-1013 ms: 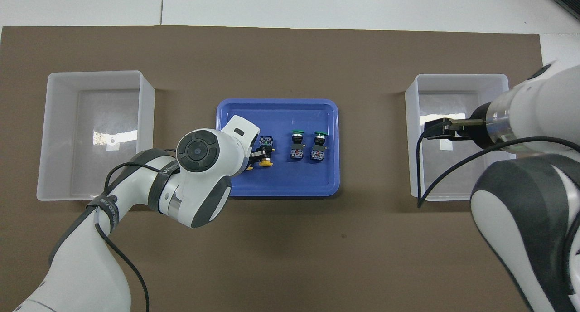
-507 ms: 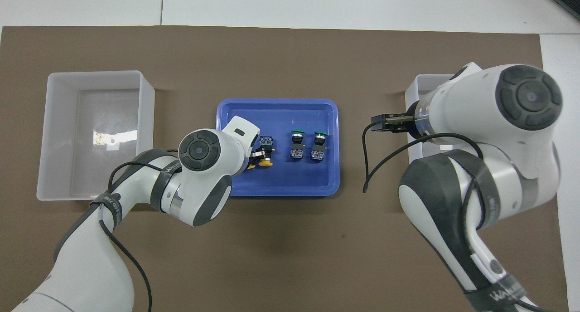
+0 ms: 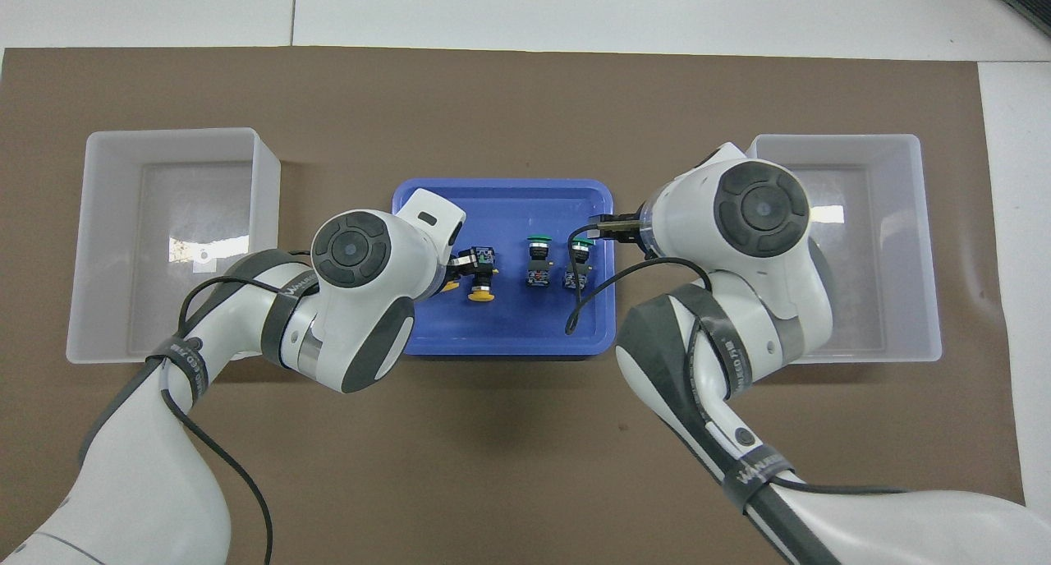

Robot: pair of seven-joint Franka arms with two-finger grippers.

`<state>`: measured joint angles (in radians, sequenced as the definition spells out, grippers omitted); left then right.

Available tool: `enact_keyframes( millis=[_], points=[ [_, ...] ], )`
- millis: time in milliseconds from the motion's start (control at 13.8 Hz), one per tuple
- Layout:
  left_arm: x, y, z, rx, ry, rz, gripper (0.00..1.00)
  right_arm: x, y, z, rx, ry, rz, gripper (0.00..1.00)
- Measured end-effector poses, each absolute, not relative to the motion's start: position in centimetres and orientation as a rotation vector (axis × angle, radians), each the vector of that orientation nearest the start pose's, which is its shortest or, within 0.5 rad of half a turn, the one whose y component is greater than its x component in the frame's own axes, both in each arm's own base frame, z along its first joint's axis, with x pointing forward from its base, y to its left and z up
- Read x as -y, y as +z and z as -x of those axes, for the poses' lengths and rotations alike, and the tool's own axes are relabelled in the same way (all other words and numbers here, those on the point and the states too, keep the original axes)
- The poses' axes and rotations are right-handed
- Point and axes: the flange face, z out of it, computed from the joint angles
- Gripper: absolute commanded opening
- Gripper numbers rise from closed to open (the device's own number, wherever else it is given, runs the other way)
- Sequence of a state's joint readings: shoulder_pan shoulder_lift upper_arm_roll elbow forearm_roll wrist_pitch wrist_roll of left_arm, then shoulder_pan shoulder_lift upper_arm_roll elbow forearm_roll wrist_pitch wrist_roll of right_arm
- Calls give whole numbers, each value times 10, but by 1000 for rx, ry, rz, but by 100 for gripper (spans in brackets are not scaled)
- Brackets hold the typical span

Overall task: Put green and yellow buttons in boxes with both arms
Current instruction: 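Lift a yellow button with the left gripper while the right gripper reaches green buttons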

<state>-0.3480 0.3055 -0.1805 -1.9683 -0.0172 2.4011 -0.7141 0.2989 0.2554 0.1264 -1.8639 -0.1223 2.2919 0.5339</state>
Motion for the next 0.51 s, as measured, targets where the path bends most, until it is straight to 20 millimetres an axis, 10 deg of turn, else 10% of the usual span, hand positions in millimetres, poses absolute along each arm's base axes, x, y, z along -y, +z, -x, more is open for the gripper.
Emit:
enact_keyframes(
  millis=[507],
  points=[
    [251, 407, -595, 468, -146, 3200, 0, -311, 347, -570, -36, -347, 3117, 100]
  ],
)
